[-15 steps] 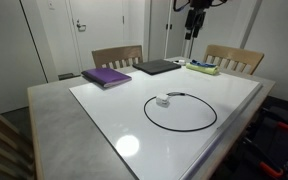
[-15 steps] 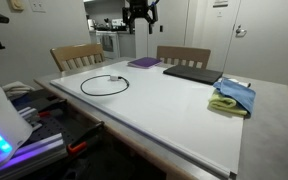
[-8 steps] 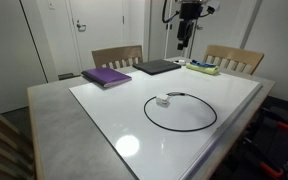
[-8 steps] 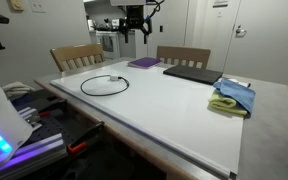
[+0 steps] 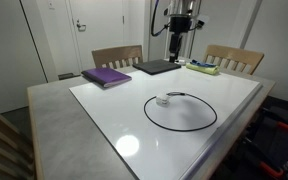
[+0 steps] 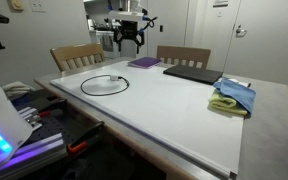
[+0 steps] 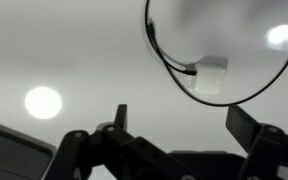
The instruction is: Put the charger straight across the board
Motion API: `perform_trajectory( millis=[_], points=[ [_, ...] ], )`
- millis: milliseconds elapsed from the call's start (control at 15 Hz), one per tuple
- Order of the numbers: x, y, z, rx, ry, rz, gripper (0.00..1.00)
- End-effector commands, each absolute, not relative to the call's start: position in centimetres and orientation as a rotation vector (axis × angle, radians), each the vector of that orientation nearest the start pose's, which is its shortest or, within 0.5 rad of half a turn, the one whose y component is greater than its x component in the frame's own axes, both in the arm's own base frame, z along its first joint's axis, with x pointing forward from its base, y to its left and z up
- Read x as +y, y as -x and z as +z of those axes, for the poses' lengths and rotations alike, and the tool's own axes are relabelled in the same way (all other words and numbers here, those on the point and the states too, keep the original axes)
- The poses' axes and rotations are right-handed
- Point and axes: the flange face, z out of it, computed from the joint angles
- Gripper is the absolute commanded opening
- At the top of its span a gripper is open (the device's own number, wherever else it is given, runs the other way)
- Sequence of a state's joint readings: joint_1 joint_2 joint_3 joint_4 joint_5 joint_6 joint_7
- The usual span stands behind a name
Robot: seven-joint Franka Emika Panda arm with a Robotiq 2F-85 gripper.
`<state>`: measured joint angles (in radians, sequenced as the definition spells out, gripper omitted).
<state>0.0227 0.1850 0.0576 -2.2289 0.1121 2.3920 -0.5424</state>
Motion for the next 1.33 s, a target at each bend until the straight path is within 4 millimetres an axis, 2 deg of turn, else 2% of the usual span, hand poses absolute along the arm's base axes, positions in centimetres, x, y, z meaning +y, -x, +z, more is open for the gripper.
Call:
perform_trajectory(
  millis=[0,400,733,1000,1067,1267],
  points=[
    [5.9,-55.6,25.9,-0.870,2.872,-0.008,1.00],
    [8.4,-56.7,21.9,-1.018,2.779,0.038,1.00],
    [9.5,-56.6,18.5,-1.103,2.727,0.186,1.00],
    [9.7,-55.8,18.0,-1.254,2.685,0.324,1.00],
    [9.8,-55.4,17.8,-1.191,2.706,0.274,1.00],
    [9.8,-55.4,17.9,-1.228,2.702,0.303,1.00]
  ],
)
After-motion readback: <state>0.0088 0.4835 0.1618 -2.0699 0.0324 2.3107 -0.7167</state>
